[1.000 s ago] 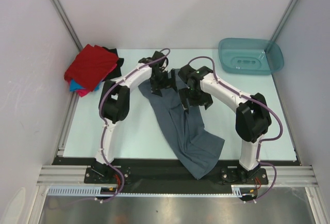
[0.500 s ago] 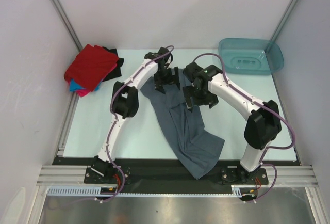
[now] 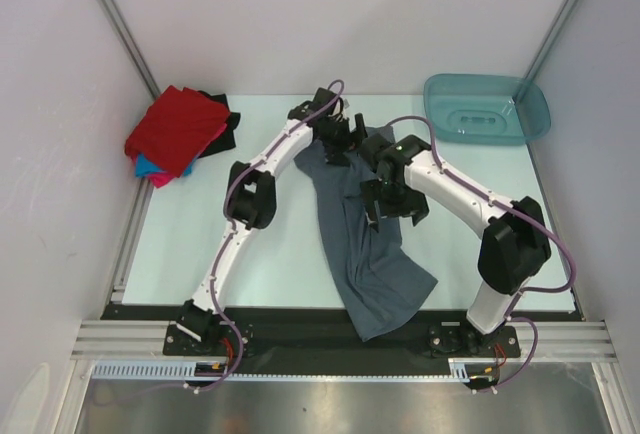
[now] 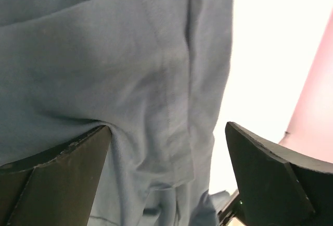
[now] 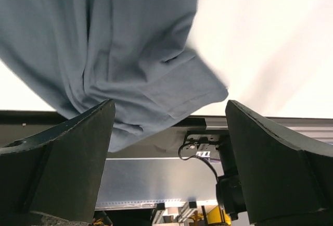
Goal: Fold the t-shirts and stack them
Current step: Fold the tshirt
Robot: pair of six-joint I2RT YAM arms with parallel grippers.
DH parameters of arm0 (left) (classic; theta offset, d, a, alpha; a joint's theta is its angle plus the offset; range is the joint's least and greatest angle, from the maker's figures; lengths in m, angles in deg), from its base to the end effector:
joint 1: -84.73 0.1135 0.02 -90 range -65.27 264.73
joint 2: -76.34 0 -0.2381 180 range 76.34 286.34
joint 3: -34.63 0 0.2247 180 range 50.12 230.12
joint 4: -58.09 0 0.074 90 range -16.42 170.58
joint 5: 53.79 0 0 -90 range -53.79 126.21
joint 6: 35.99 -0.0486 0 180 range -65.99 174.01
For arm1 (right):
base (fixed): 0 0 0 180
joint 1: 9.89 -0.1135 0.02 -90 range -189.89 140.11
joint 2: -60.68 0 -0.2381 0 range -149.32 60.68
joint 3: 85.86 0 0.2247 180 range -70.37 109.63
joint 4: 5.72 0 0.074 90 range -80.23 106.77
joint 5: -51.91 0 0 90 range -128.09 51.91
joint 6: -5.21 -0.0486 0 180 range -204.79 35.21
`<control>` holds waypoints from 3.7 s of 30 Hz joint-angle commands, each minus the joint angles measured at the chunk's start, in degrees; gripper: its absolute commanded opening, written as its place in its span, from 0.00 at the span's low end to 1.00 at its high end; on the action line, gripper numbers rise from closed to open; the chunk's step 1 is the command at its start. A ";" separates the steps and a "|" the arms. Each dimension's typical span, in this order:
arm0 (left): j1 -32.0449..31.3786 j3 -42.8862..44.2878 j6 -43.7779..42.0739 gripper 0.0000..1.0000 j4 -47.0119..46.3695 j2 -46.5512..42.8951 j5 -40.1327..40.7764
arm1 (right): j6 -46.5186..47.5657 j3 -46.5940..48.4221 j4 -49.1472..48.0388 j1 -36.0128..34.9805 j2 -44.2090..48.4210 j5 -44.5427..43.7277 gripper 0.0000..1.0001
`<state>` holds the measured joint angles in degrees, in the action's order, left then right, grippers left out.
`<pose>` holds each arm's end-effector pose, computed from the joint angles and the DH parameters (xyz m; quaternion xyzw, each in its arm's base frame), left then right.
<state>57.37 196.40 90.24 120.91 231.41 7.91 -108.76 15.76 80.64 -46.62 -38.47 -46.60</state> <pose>0.4550 -0.2614 0.1431 -0.0007 0.9303 -0.3476 0.1169 0.2410 0.1709 0.2369 -0.1067 0.9901 -0.0371 0.0833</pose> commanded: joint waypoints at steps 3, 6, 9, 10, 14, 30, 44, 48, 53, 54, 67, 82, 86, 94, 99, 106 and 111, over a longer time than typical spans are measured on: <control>-1.47 1.03 3.58 1.00 -16.21 6.65 -8.26 | -1.79 -0.08 1.29 -2.20 3.27 1.48 0.92; -1.21 1.29 3.94 1.00 -19.64 7.01 -11.34 | -2.48 0.09 1.02 -3.26 2.57 2.01 0.92; -0.07 2.78 6.56 1.00 -26.48 7.09 -13.19 | -3.28 -0.17 1.11 -4.31 2.21 2.01 0.92; 0.37 2.96 7.44 1.00 -28.07 7.01 -13.89 | -3.54 -0.26 1.29 -4.49 2.21 1.84 0.93; 3.18 2.96 9.04 1.00 -31.60 6.48 -16.88 | -3.72 -0.96 1.55 -4.75 1.60 1.66 0.93; 5.56 -11.98 -10.12 1.00 -7.36 -15.67 0.70 | -2.76 2.37 -0.82 -3.70 -0.34 0.69 0.93; 4.50 -9.61 -11.97 1.00 -3.30 -9.61 3.77 | -2.75 1.15 -0.30 -3.44 1.51 0.43 0.93; 4.50 -7.33 -12.58 1.00 -1.98 -5.92 5.43 | -2.66 1.15 0.93 -3.44 1.95 0.25 0.93; 4.41 -5.74 -14.34 1.00 -1.89 -3.81 8.60 | -2.66 0.88 2.25 -3.44 2.74 -0.10 0.93; 4.41 -4.96 -14.78 0.99 -1.80 -3.46 9.48 | -2.75 0.88 2.60 -3.44 2.91 -0.01 0.93; 12.57 2.34 -17.60 1.00 -1.89 0.41 16.25 | -4.16 0.09 5.24 -3.61 2.74 0.78 0.93; 14.70 4.29 -17.07 1.00 -5.05 -1.07 11.16 | -5.30 1.24 5.68 -4.93 0.54 -0.53 0.95; 13.21 -3.61 -16.46 1.00 -2.78 -8.97 8.79 | -6.09 -1.75 4.54 0.14 0.28 -0.37 0.95; 10.49 -42.10 -17.06 1.00 -1.90 -36.81 2.99 | -3.81 -5.00 -2.57 8.78 2.21 6.83 0.88; 8.20 -60.97 -15.67 1.00 -2.94 -51.07 -0.52 | -2.58 -10.61 -4.77 9.84 2.91 10.07 0.86; 6.00 -76.48 -11.96 1.00 -3.75 -63.83 -15.02 | -4.15 -16.51 -4.34 10.98 5.90 12.47 0.85; 3.36 -82.88 -12.68 1.00 0.22 -69.70 -15.92 | -5.39 -18.89 -1.70 11.42 8.62 14.40 0.85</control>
<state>62.20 116.88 77.19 119.18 167.11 -4.09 -112.61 -2.28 76.79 -35.49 -33.68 -33.97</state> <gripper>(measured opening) 0.996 0.853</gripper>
